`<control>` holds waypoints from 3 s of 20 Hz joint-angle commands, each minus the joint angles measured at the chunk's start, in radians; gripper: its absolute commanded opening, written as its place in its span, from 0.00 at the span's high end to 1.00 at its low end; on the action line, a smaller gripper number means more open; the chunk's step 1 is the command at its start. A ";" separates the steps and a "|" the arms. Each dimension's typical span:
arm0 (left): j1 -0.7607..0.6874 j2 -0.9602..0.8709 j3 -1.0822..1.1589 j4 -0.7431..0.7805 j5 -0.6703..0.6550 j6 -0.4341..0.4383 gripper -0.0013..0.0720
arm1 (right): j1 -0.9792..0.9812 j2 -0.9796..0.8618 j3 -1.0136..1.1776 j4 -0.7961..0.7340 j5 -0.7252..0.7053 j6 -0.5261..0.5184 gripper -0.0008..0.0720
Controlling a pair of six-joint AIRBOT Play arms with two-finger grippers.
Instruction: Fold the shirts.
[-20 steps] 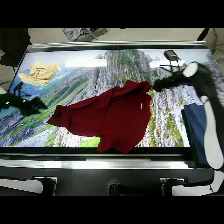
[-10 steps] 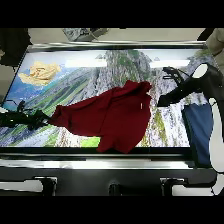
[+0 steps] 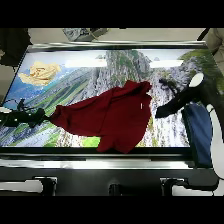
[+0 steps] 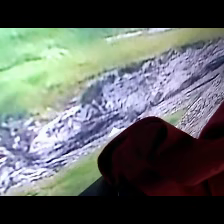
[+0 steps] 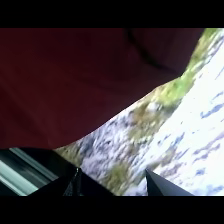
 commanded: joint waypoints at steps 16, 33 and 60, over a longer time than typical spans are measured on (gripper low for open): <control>-0.003 0.193 0.058 0.005 -0.058 0.108 0.95 | 0.200 0.175 -0.494 0.258 -0.496 0.001 0.93; 0.002 0.854 0.879 0.077 0.089 -0.145 0.95 | 0.201 0.801 0.532 -0.584 -0.467 0.178 0.93; -0.234 -0.169 0.613 0.251 0.016 -0.074 0.95 | 0.155 -0.304 0.429 -0.256 -0.566 0.240 0.93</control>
